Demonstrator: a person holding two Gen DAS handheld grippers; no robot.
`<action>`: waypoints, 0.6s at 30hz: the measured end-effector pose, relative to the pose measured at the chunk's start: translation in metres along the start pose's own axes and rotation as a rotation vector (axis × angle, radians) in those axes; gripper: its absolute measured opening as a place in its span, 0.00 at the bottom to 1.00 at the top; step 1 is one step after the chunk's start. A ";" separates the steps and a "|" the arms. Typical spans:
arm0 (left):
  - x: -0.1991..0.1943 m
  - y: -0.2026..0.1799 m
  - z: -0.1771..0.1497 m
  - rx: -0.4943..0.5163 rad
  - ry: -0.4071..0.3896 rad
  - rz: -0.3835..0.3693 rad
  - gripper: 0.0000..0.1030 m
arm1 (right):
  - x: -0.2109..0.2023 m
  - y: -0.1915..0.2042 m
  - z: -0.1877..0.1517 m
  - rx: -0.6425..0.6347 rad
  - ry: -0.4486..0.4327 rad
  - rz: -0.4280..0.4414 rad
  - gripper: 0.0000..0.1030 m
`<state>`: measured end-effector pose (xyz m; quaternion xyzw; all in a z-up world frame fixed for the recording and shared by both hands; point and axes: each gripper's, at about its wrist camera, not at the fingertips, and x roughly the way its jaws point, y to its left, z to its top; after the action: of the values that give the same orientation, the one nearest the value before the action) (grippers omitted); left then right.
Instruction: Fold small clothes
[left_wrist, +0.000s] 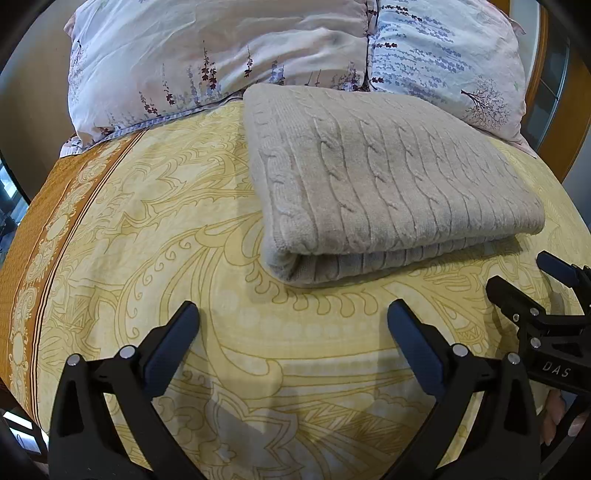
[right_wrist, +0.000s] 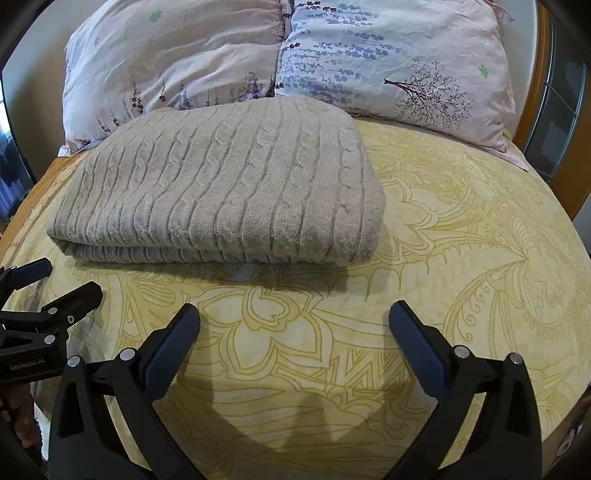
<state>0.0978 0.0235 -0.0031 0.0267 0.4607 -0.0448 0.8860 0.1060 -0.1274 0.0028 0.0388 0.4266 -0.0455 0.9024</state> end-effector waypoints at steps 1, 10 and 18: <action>0.000 0.000 0.000 0.000 0.000 0.000 0.98 | 0.000 0.000 0.000 0.000 0.001 0.000 0.99; 0.000 0.000 0.000 -0.002 0.000 0.001 0.98 | 0.000 -0.001 0.001 -0.003 0.003 0.002 0.99; 0.000 0.000 0.000 -0.002 0.001 0.001 0.98 | 0.001 -0.001 0.001 -0.003 0.003 0.003 0.99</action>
<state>0.0978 0.0234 -0.0028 0.0260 0.4611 -0.0436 0.8859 0.1072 -0.1286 0.0031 0.0380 0.4281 -0.0436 0.9019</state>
